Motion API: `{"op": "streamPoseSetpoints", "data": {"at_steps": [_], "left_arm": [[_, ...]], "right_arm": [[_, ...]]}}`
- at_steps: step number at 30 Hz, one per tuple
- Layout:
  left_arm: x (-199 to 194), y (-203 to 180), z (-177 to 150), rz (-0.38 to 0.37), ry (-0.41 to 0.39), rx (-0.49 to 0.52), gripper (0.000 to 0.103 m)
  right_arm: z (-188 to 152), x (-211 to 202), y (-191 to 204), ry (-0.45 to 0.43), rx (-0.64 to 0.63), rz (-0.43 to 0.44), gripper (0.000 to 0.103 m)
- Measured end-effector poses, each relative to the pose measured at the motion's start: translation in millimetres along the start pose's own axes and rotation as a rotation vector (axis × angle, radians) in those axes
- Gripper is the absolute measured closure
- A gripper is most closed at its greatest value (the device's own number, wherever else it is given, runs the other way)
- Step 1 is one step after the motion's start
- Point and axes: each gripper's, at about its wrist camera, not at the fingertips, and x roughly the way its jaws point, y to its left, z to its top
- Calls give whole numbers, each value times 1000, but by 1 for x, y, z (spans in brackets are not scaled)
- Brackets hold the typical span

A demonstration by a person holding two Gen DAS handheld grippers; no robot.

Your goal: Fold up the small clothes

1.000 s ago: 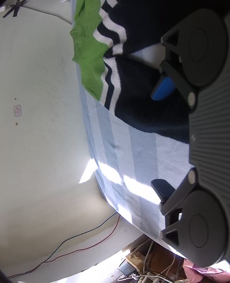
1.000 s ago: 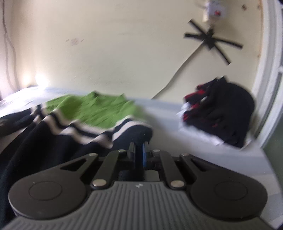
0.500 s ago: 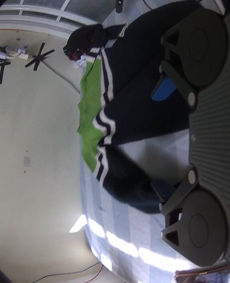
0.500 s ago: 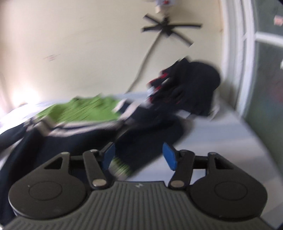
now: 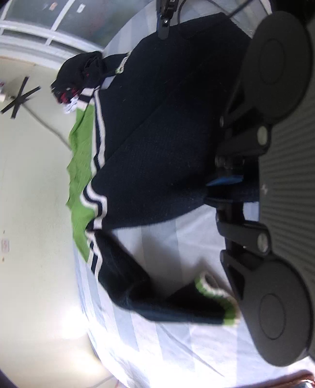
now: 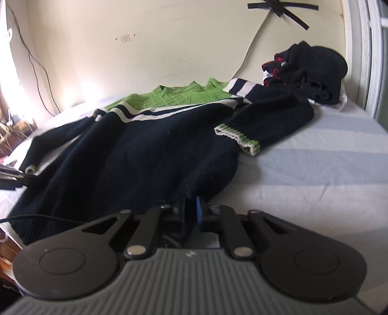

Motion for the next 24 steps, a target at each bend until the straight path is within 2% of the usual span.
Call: {"op": "streamPoseSetpoints", "data": {"at_steps": [3, 5, 6, 7, 8, 9, 10, 12, 13, 15, 17, 18, 19, 20, 22, 24], "left_arm": [[-22, 14, -7, 7, -27, -62, 94], [-28, 21, -15, 4, -18, -92, 93], [-27, 24, -18, 3, -10, -104, 86], [-26, 26, -21, -2, -4, -115, 65], [-25, 30, -22, 7, -14, -130, 51], [-27, 35, -21, 33, -35, -145, 27], [-30, 41, -18, 69, -57, -168, 14], [-35, 55, -10, 114, -95, -218, 12], [-36, 66, -6, 141, -109, -241, 7], [-32, 76, 4, 245, -129, -251, 2], [-18, 83, 13, 335, -110, -218, 7], [-11, 86, 17, 349, -92, -205, 18], [-3, 88, 21, 336, -71, -194, 36], [5, 90, 25, 318, -49, -183, 47], [18, 96, 34, 325, -26, -177, 84], [24, 108, 49, 365, -36, -199, 97]], "right_arm": [[4, -24, -7, -19, -4, 9, 93], [3, -30, -4, 2, -51, -18, 95], [2, -28, -3, 39, -86, -23, 94], [1, -26, -2, 63, -111, -23, 93], [2, -23, -1, 68, -129, -42, 86], [5, -23, -5, 65, -136, -68, 75], [9, -24, -7, 49, -128, -83, 69], [21, -30, -12, -21, -91, -86, 56], [26, -33, -12, -51, -77, -77, 53], [34, -33, -9, -94, -68, -44, 44], [41, -23, 2, -103, -53, -1, 42], [44, -16, 6, -97, -44, 24, 42], [47, -10, 10, -91, -37, 45, 42], [48, -4, 14, -90, -34, 62, 42], [51, 6, 24, -98, -36, 89, 42], [52, 14, 31, -111, -37, 113, 42]]}}
